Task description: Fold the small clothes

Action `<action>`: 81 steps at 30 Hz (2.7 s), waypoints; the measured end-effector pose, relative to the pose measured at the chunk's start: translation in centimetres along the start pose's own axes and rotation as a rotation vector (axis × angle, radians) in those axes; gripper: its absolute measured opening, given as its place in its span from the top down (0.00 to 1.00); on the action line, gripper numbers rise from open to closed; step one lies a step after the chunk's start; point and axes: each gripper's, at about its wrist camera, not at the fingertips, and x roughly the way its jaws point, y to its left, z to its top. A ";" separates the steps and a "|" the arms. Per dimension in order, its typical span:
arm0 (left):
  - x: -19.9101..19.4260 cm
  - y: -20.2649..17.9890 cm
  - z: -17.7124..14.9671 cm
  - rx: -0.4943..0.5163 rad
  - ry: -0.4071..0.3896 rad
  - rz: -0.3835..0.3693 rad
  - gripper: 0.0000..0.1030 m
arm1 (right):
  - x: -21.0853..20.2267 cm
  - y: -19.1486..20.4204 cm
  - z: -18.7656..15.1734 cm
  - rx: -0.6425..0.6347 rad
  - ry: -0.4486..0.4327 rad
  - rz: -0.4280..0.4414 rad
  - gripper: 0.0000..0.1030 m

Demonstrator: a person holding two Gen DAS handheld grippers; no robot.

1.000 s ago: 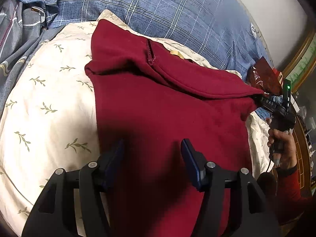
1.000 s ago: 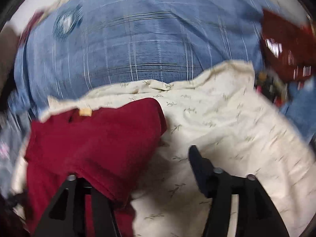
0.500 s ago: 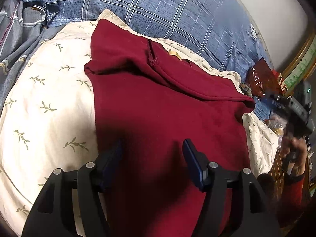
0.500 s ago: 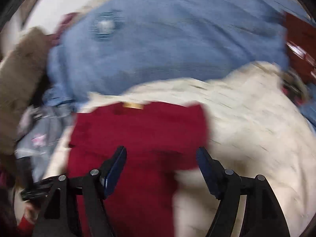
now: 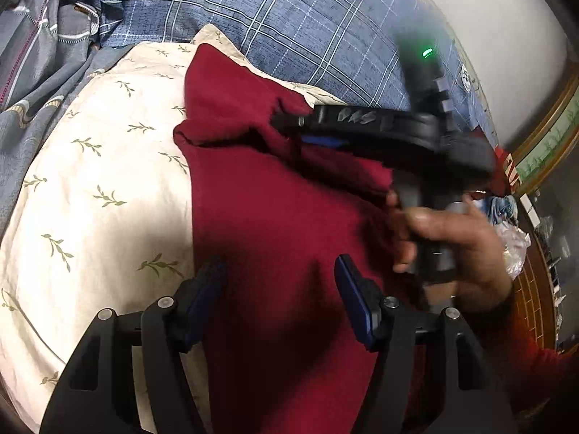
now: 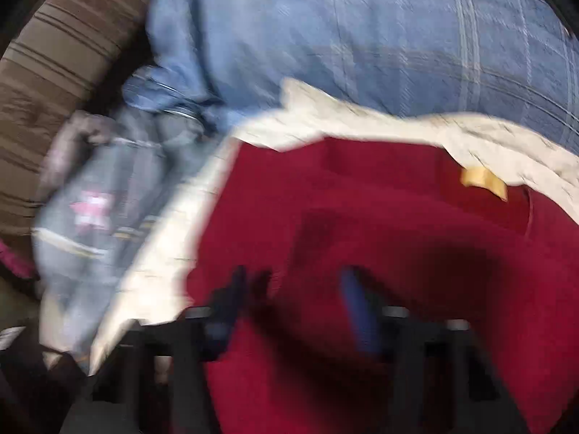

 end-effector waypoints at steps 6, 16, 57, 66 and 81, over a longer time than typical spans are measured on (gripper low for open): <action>-0.2 0.1 0.1 -0.020 -0.008 -0.024 0.36 | -2.4 0.2 1.9 0.043 -0.088 0.094 0.89; -0.1 -0.2 -0.2 0.007 -0.005 0.003 0.36 | -2.8 -0.2 0.7 0.117 -0.015 0.228 0.50; 0.8 -0.3 0.1 0.035 -0.019 0.085 0.26 | -11.1 -28.0 -2.9 0.559 -0.178 0.085 0.82; 0.5 0.1 0.4 0.014 -0.040 0.072 0.26 | -14.4 -25.0 -0.5 0.295 -0.263 -0.309 0.89; 0.4 -0.5 -0.1 0.057 -0.039 0.091 0.26 | -16.5 -18.4 -5.9 0.172 -0.185 -0.253 0.52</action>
